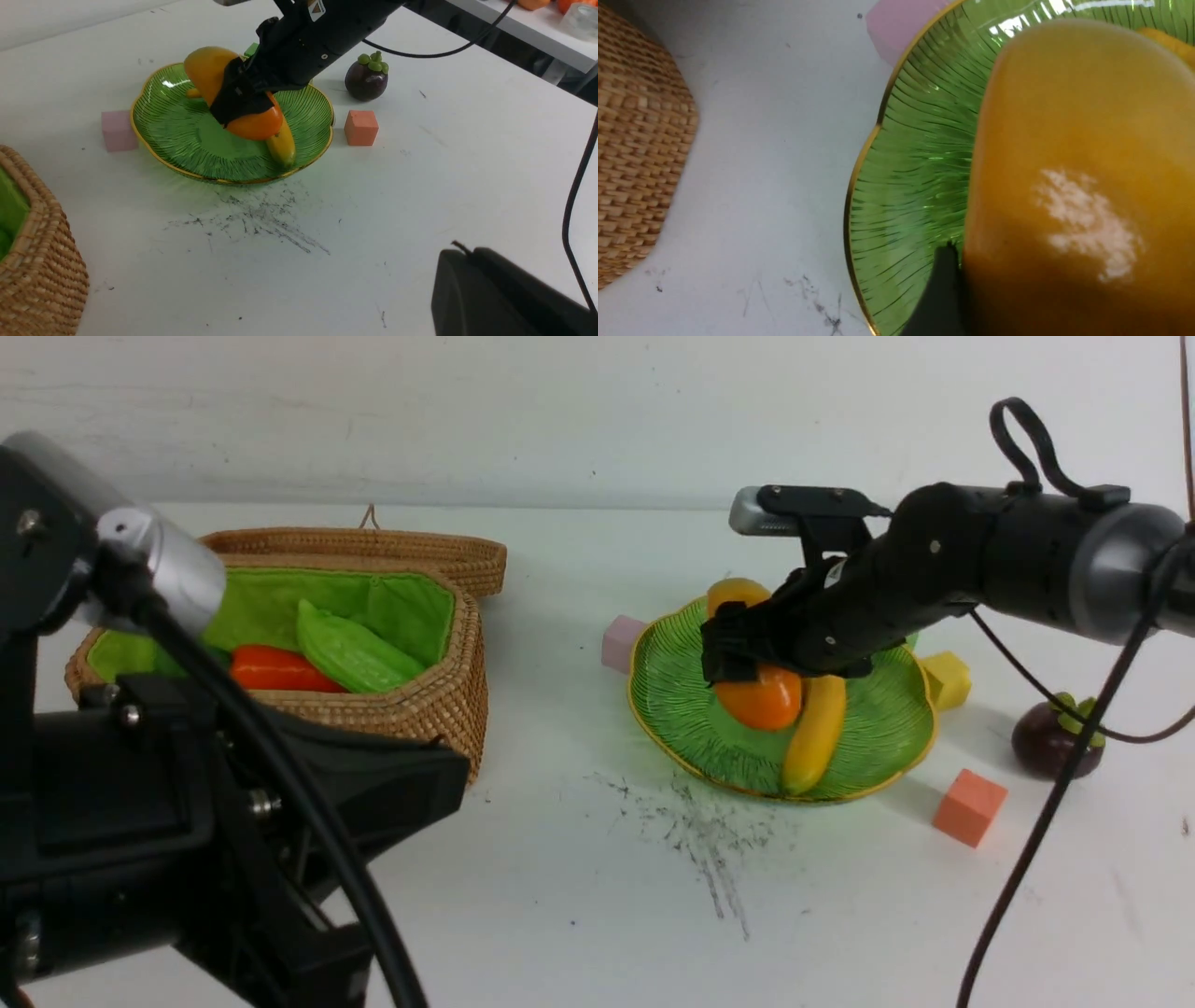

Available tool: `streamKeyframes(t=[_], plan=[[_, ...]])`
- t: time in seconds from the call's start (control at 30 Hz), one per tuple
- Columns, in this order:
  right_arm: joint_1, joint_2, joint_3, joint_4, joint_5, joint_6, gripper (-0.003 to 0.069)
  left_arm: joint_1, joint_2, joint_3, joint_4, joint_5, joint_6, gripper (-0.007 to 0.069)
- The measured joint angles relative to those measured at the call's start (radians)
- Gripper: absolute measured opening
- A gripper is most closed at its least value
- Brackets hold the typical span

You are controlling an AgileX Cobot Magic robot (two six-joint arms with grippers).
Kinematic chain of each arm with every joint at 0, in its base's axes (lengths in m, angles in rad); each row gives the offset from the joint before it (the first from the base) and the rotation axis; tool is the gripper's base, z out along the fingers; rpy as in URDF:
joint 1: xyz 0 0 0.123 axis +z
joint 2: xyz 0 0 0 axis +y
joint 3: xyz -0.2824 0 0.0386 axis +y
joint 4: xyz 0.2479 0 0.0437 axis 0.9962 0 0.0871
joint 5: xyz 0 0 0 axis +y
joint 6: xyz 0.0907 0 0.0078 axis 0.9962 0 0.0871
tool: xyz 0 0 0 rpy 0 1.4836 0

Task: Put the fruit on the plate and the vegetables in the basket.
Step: Use the right arm to grab a mango and put it into the right plate, then use the right arm to grab a mangosteen and put it into the right plate

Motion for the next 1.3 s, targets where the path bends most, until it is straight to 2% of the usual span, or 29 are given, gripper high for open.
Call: streamKeyframes(t=[0.07, 0.13, 0.3, 0.33, 0.43, 0.53, 0.63, 0.67, 0.77, 0.87, 0.9, 0.93, 0.97, 1.17, 1.23, 1.3], plan=[[0.0, -0.011, -0.002, -0.001, 0.008, -0.001, 0.067, 0.0, 0.0, 0.0, 0.0, 0.005, 0.0, -0.0013], [0.0, -0.037, -0.004, -0.015, 0.036, -0.003, 0.0677, 0.0, 0.0, 0.0, 0.0, 0.007, 0.0, -0.0013], [-0.001, -0.119, -0.007, -0.048, 0.104, -0.004, 0.0624, 0.0, 0.0, 0.0, 0.0, 0.008, 0.0, -0.0013], [-0.003, -0.173, -0.01, -0.081, 0.152, -0.004, 0.0566, 0.0, 0.0, 0.0, -0.001, 0.01, 0.0, -0.0013], [-0.015, -0.238, -0.01, -0.139, 0.228, -0.003, 0.048, 0.0, 0.0, 0.0, -0.006, 0.018, 0.0, -0.0013], [-0.069, -0.323, -0.012, -0.24, 0.391, 0.02, 0.0307, 0.0, 0.0, 0.0, -0.008, 0.034, 0.0, -0.0013], [-0.17, -0.344, -0.012, -0.283, 0.535, 0.057, 0.0151, 0.0, 0.0, 0.0, -0.007, 0.042, 0.001, -0.0013], [-0.206, -0.344, -0.003, -0.284, 0.569, 0.072, 0.0125, 0.0, 0.0, 0.0, -0.008, 0.045, 0.001, -0.0013], [-0.304, -0.344, 0.064, -0.271, 0.601, 0.105, 0.0106, 0.0, 0.0, 0.0, -0.008, 0.068, 0.003, -0.0013], [-0.369, -0.344, 0.124, -0.254, 0.559, 0.117, 0.0146, 0.0, 0.0, 0.0, -0.008, 0.092, 0.004, -0.0013], [-0.407, -0.341, 0.153, -0.229, 0.503, 0.118, 0.0208, 0.0, 0.0, 0.0, -0.008, 0.109, 0.004, -0.0013], [-0.419, -0.34, 0.166, -0.218, 0.471, 0.118, 0.0237, 0.0, 0.0, 0.0, -0.008, 0.116, 0.004, -0.0013], [-0.443, -0.33, 0.177, -0.192, 0.424, 0.119, 0.0318, 0.0, 0.0, 0.0, -0.008, 0.122, 0.004, -0.0013], [-0.476, -0.241, 0.187, -0.148, 0.263, 0.119, 0.0635, 0.0, 0.0, 0.0, -0.008, 0.13, 0.004, -0.0013], [-0.477, -0.196, 0.188, -0.146, 0.22, 0.119, 0.0669, 0.0, 0.0, 0.0, -0.008, 0.132, 0.004, -0.0013], [-0.477, -0.151, 0.188, -0.147, 0.173, 0.119, 0.0671, 0.0, 0.0, 0.0, -0.008, 0.134, 0.004, -0.0013]])
